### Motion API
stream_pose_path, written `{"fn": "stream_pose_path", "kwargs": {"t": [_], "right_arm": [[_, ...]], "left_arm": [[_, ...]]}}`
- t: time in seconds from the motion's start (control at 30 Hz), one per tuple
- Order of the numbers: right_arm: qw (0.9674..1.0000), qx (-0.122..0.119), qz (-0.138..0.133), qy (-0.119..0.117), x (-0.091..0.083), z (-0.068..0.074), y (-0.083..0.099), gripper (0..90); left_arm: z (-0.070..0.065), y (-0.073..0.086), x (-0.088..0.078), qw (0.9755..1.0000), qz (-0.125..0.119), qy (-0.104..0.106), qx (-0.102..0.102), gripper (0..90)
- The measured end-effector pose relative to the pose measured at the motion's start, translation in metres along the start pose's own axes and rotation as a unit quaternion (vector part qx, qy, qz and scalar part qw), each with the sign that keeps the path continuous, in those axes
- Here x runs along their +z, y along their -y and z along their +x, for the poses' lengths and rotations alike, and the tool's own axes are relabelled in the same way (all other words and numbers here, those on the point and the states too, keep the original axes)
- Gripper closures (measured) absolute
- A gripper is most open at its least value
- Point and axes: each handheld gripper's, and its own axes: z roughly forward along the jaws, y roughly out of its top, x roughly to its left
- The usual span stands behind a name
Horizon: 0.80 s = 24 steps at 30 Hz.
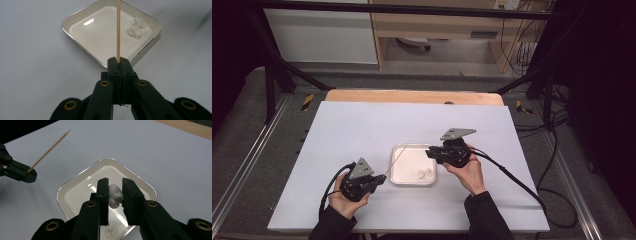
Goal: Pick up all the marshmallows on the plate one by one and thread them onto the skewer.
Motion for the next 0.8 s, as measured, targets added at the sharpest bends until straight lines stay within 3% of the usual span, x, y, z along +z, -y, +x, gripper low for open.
{"fn": "stream_pose_path", "kwargs": {"t": [0.4,0.6,0.8], "right_arm": [[0.9976,0.026,-0.057,-0.03,-0.032,0.0,0.003,76.8],[0.9926,0.042,-0.101,-0.052,-0.045,0.0,0.001,76.6],[0.989,0.051,-0.118,-0.072,-0.049,0.002,-0.001,76.6]], "left_arm": [[-0.021,-0.006,0.013,0.9996,-0.005,0.019,0.022,89.1],[-0.028,-0.008,0.016,0.9991,-0.012,0.025,0.033,89.1],[-0.033,-0.01,0.018,0.9985,-0.016,0.032,0.041,89.1]]}}
